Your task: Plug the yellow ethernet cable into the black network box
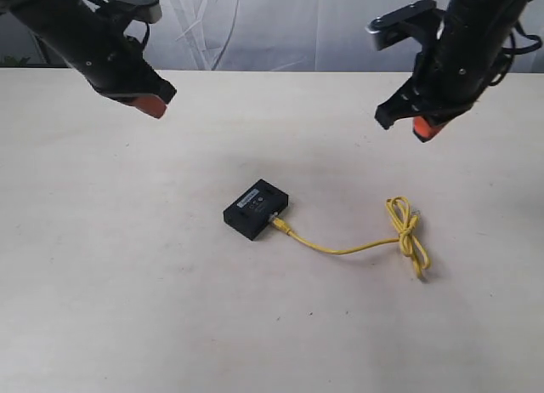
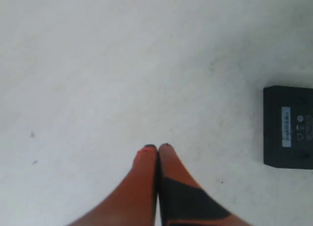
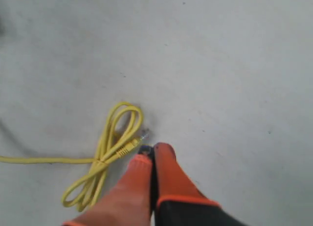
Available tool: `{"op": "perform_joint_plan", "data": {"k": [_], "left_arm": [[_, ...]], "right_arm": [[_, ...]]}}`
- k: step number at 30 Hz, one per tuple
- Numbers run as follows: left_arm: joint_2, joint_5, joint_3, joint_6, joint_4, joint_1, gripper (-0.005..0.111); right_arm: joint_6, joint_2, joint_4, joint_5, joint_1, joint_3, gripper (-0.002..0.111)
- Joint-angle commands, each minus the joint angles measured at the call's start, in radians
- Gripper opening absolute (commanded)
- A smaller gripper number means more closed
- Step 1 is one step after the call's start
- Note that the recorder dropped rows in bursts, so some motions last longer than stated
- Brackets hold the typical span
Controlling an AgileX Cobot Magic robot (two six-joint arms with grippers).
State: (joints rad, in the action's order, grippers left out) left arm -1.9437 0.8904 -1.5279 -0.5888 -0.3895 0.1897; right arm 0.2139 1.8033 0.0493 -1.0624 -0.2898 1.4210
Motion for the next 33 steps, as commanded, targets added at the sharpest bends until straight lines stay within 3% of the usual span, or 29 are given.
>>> {"op": "perform_joint_plan", "data": {"k": [1,18,33], "left_arm": [[0.078,0.052,0.015,0.093,0.111,0.000,0.000],[0.435,-0.068,0.274,0.119,0.121,0.000,0.000],[0.742,-0.151,0.484,0.122,0.133,0.000,0.000]], "right_arm": [[-0.022,-0.094,-0.018,0.062,0.074,-0.079,-0.001],[-0.052,-0.399,-0.036,0.212,0.220,-0.329,-0.001],[-0.139,-0.634,-0.039,0.424,0.224,-0.522,-0.001]]}}
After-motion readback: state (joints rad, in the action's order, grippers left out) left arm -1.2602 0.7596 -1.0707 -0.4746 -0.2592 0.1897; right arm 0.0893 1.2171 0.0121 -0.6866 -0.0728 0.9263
